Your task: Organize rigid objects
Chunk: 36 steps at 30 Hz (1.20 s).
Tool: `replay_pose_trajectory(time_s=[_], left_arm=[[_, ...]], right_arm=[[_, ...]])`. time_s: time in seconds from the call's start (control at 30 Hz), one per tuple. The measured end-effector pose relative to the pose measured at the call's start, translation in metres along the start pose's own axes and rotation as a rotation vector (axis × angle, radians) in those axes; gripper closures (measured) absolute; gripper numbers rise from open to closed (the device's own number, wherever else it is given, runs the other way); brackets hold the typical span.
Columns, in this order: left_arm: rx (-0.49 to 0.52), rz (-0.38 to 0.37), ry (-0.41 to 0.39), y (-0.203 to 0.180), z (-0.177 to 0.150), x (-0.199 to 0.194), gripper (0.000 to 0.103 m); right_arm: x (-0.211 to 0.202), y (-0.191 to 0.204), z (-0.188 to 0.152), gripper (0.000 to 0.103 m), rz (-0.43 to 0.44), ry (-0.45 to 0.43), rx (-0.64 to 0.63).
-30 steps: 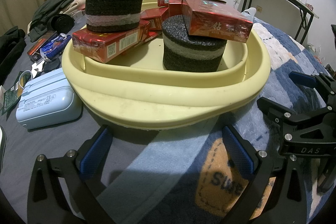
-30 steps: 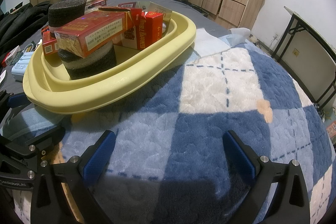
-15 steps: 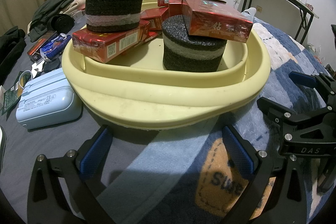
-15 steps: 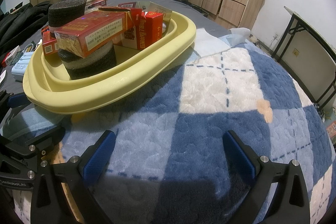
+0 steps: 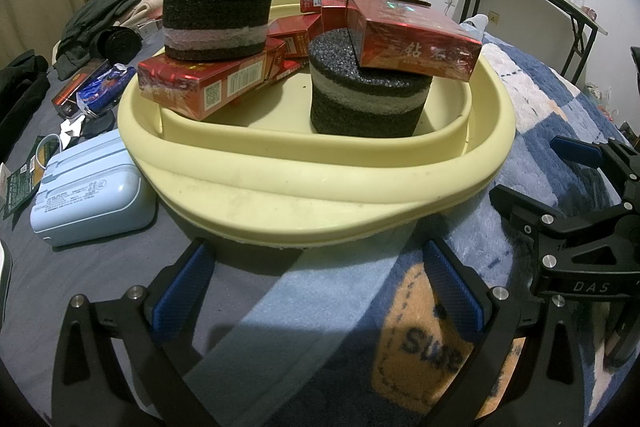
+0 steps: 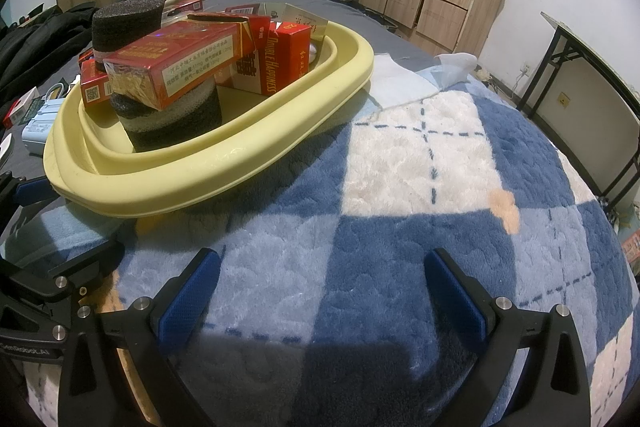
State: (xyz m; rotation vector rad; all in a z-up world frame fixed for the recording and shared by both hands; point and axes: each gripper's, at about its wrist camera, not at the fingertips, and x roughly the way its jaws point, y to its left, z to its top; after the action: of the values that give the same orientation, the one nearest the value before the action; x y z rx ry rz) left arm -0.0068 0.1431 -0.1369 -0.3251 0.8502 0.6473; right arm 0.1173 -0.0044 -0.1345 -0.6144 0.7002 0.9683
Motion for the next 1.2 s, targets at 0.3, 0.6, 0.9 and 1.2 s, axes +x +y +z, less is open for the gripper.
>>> replay_pose_trajectory(time_s=[0.3,0.6,0.9,1.2], left_arm=[[0.0,0.0,0.0,0.0,0.0,0.0,0.0],[0.0,0.0,0.0,0.0,0.0,0.0,0.0],[0.0,0.0,0.0,0.0,0.0,0.0,0.0],[0.0,0.0,0.0,0.0,0.0,0.0,0.0]], right_arm=[[-0.0001,0.0001,0.0,0.0,0.0,0.0,0.0],[-0.0001,0.0001,0.0,0.0,0.0,0.0,0.0],[-0.0001,0.0,0.0,0.0,0.0,0.0,0.0],[-0.0001,0.0,0.0,0.0,0.0,0.0,0.0]])
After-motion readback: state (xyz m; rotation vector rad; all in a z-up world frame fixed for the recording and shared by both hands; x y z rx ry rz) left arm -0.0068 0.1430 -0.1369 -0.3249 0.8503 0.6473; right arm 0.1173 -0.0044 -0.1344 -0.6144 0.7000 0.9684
